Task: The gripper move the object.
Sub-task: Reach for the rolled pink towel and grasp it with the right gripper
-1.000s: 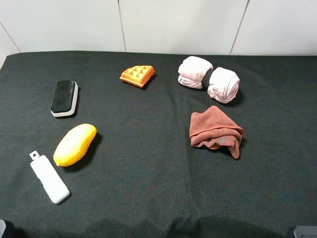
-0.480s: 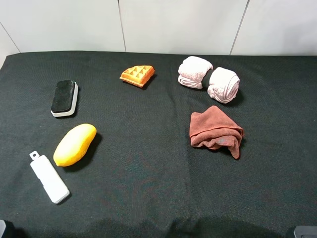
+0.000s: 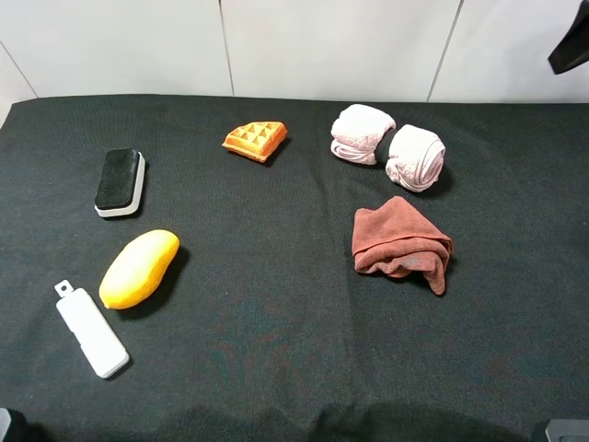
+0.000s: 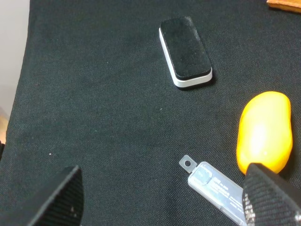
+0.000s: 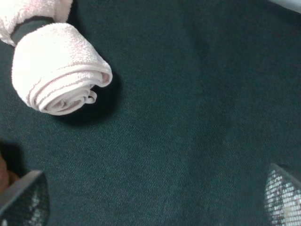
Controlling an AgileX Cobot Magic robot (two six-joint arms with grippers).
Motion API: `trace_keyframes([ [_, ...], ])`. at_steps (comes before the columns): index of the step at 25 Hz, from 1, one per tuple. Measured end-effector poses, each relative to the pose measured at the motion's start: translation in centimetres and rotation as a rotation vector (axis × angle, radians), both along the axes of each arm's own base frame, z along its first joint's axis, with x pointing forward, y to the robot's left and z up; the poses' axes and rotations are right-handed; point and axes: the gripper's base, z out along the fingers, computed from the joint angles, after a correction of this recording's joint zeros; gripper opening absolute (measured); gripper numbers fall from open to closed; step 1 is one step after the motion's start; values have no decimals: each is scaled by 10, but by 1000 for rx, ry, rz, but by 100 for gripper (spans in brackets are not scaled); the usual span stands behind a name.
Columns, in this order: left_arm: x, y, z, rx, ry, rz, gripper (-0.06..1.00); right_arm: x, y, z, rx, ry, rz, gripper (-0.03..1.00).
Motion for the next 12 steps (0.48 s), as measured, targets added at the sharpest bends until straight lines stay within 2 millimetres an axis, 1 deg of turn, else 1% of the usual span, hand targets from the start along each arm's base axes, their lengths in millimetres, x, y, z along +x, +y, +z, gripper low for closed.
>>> trace_keyframes([
  [2, 0, 0, 0, 0, 0, 0, 73, 7, 4, -7, -14, 7, 27, 70],
  [6, 0, 0, 0, 0, 0, 0, 73, 20, 19, -18, -52, -17, 82, 70],
  [12, 0, 0, 0, 0, 0, 0, 73, 41, 39, -25, -64, -15, 145, 70],
])
